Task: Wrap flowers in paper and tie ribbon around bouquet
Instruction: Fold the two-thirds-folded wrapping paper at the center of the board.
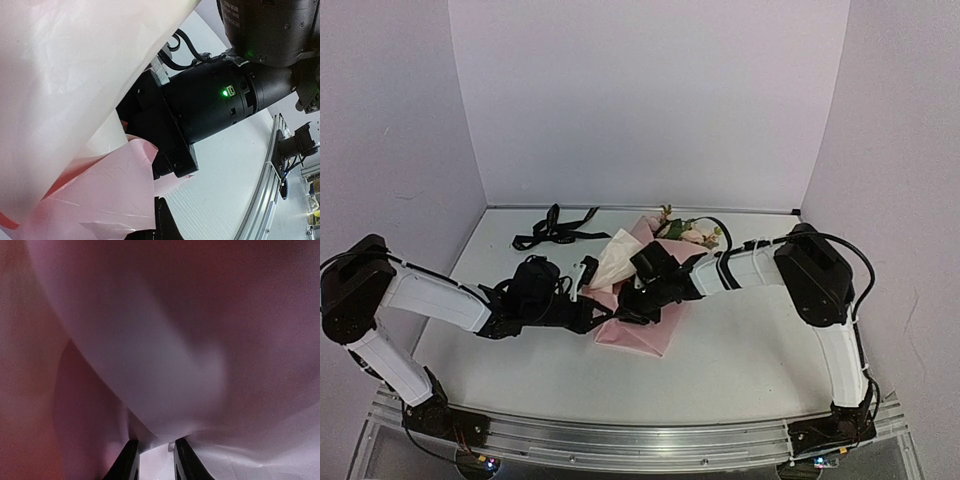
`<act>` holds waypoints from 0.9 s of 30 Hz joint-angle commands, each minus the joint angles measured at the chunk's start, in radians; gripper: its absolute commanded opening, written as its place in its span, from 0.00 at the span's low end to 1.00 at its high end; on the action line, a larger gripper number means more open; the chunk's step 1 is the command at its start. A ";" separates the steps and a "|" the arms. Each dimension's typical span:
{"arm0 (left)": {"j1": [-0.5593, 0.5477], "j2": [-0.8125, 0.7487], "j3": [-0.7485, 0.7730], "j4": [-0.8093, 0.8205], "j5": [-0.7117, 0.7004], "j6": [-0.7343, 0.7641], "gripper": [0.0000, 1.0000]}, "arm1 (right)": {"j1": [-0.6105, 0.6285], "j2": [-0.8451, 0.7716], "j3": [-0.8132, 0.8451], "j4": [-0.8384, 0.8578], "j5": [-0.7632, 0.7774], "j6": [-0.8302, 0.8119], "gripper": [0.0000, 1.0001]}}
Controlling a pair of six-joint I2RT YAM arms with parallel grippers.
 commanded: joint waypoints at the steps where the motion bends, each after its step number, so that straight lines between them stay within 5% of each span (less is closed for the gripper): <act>1: -0.008 0.046 0.064 -0.018 0.032 0.031 0.00 | -0.021 -0.054 -0.079 0.094 0.037 0.076 0.24; 17: -0.014 0.158 0.179 -0.124 0.044 0.076 0.00 | -0.023 -0.417 -0.394 0.143 0.194 0.094 0.29; 22: -0.030 0.216 0.268 -0.237 0.042 0.136 0.00 | -0.031 -0.532 -0.498 0.145 0.256 0.119 0.41; 27: -0.074 0.281 0.361 -0.375 0.001 0.205 0.00 | -0.071 -0.602 -0.530 0.146 0.258 0.149 0.66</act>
